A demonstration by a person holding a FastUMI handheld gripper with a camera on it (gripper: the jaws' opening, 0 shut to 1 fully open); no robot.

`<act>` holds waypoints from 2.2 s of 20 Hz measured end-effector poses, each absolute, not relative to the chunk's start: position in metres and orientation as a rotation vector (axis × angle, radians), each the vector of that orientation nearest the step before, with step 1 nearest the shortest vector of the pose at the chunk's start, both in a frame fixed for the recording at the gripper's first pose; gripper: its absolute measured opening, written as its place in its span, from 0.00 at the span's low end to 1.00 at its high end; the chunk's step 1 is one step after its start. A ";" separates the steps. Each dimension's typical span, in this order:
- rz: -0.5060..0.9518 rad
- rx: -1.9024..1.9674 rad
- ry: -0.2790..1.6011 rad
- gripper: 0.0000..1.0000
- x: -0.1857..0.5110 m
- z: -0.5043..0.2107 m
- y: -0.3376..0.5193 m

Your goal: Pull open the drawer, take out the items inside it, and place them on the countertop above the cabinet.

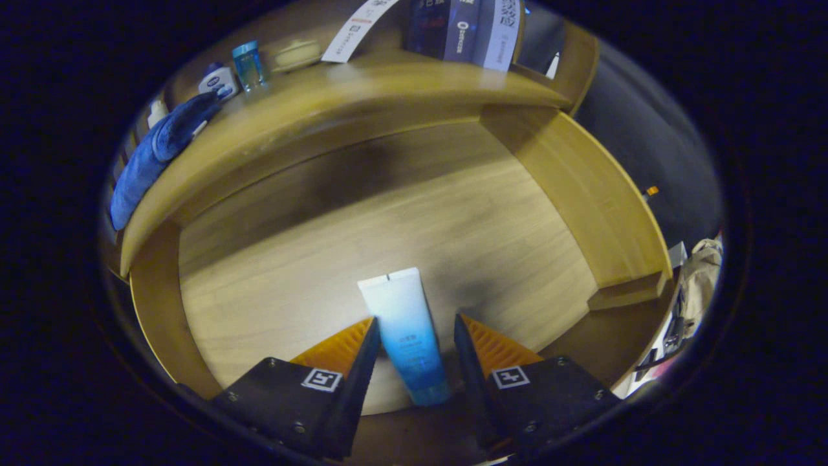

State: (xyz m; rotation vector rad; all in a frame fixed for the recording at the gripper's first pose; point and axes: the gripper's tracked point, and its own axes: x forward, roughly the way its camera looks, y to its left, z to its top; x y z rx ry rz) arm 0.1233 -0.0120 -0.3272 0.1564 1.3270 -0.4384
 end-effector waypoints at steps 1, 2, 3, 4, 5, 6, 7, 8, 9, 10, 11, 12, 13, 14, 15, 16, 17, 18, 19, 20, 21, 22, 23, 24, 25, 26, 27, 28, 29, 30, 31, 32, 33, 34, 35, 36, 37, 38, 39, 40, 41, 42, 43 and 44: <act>-0.438 0.158 1.320 0.69 0.125 -0.326 -0.013; -0.444 0.162 1.333 0.69 0.122 -0.330 -0.014; -0.445 0.182 1.348 0.69 0.122 -0.334 -0.011; -0.444 0.183 1.328 0.64 0.125 -0.333 -0.013; -0.454 0.184 1.338 0.58 0.122 -0.332 -0.011; -0.457 0.176 1.324 0.55 0.124 -0.330 -0.013; -0.454 0.170 1.312 0.52 0.123 -0.329 -0.013; -0.443 0.163 1.294 0.46 0.125 -0.329 -0.013; -0.430 0.164 1.264 0.46 0.128 -0.326 -0.012; -0.419 0.174 1.218 0.46 0.133 -0.322 -0.010; -0.406 0.184 1.162 0.46 0.141 -0.315 -0.007; -0.397 0.189 1.106 0.46 0.150 -0.303 -0.005; -0.390 0.183 1.047 0.46 0.158 -0.287 -0.003; -0.379 0.173 0.992 0.46 0.168 -0.270 -0.002; -0.367 0.163 0.943 0.46 0.175 -0.253 0.001; -0.357 0.152 0.896 0.46 0.184 -0.236 0.005; -0.349 0.140 0.851 0.46 0.193 -0.218 0.007; -0.343 0.134 0.812 0.46 0.201 -0.200 0.010; -0.336 0.128 0.782 0.46 0.210 -0.187 0.013; -0.328 0.117 0.761 0.46 0.219 -0.176 0.015; -0.318 0.108 0.749 0.46 0.230 -0.168 0.018; -0.304 0.099 0.742 0.46 0.239 -0.162 0.021; -0.292 0.092 0.735 0.46 0.246 -0.159 0.023; -0.279 0.091 0.731 0.46 0.255 -0.157 0.025; -0.266 0.095 0.729 0.46 0.262 -0.156 0.026; -0.255 0.099 0.730 0.46 0.270 -0.158 0.026; -0.242 0.103 0.735 0.46 0.277 -0.162 0.025; -0.235 0.112 0.741 0.46 0.284 -0.167 0.024; -0.227 0.119 0.744 0.46 0.290 -0.170 0.022; -0.221 0.125 0.749 0.46 0.296 -0.175 0.020; -0.215 0.132 0.759 0.46 0.301 -0.180 0.019; -0.208 0.138 0.769 0.46 0.306 -0.185 0.016; -0.207 0.145 0.781 0.46 0.311 -0.191 0.014; -0.202 0.150 0.795 0.46 0.315 -0.196 0.013; -0.196 0.155 0.804 0.46 0.318 -0.202 0.012; -0.189 0.161 0.809 0.46 0.323 -0.207 0.008; -0.181 0.168 0.814 0.46 0.327 -0.211 0.007; -0.173 0.174 0.821 0.46 0.331 -0.216 0.007; -0.165 0.179 0.832 0.45 0.333 -0.224 0.007; -0.158 0.181 0.845 0.45 0.336 -0.231 0.005; -0.148 0.189 0.823 0.46 0.341 -0.229 0.005; -0.140 0.205 0.819 0.46 0.346 -0.230 0.006; -0.136 0.222 0.816 0.46 0.350 -0.233 0.006; -0.131 0.242 0.792 0.45 0.356 -0.231 0.005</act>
